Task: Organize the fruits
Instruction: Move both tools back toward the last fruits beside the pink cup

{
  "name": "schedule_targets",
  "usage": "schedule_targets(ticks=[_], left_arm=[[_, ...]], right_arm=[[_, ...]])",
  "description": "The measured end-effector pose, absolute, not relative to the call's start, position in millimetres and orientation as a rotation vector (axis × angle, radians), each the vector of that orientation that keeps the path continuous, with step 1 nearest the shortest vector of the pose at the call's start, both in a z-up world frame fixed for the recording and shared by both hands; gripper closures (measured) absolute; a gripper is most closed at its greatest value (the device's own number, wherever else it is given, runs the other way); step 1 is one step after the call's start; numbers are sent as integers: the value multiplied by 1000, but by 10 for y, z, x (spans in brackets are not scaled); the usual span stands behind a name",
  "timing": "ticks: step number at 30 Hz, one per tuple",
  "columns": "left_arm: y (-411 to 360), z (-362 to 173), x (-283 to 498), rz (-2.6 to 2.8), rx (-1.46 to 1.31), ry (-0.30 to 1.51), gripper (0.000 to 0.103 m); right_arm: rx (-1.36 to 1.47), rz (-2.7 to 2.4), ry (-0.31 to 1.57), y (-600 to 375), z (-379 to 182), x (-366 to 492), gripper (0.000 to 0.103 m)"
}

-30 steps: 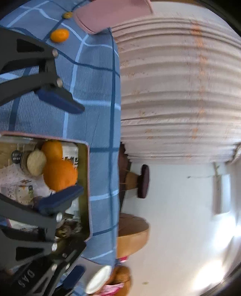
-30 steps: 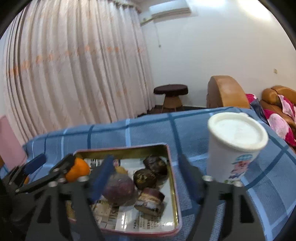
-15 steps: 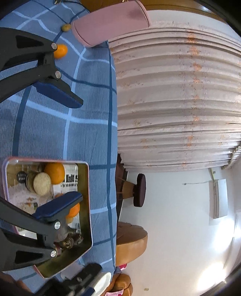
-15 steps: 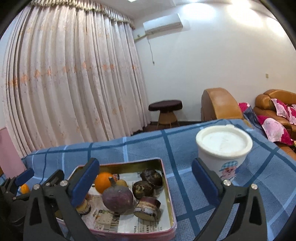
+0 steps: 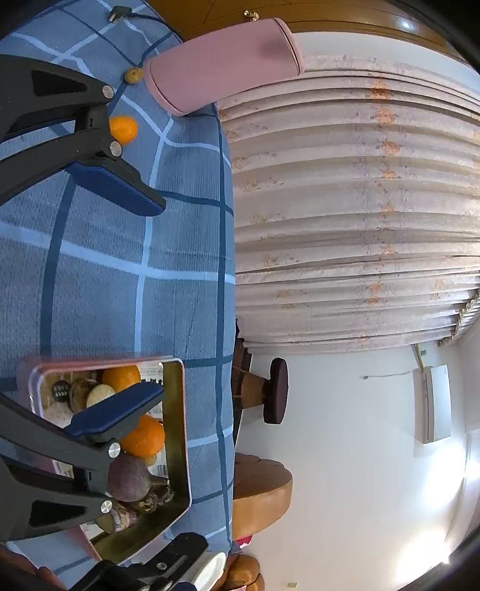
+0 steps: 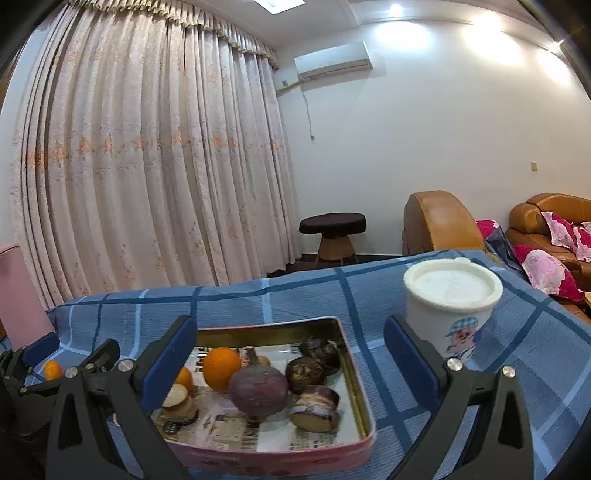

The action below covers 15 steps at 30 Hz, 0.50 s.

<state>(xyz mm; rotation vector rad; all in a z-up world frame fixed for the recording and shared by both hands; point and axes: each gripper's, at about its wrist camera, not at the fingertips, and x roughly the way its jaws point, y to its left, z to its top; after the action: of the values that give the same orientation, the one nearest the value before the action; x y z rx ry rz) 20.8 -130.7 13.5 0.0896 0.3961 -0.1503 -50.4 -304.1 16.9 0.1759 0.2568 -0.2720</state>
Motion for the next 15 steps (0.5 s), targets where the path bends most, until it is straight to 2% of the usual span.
schedule_targets(ticks=[15], left_arm=[[-331, 90, 450, 3, 67, 438, 11]], right_arm=[[173, -140, 301, -2326, 157, -283, 0]])
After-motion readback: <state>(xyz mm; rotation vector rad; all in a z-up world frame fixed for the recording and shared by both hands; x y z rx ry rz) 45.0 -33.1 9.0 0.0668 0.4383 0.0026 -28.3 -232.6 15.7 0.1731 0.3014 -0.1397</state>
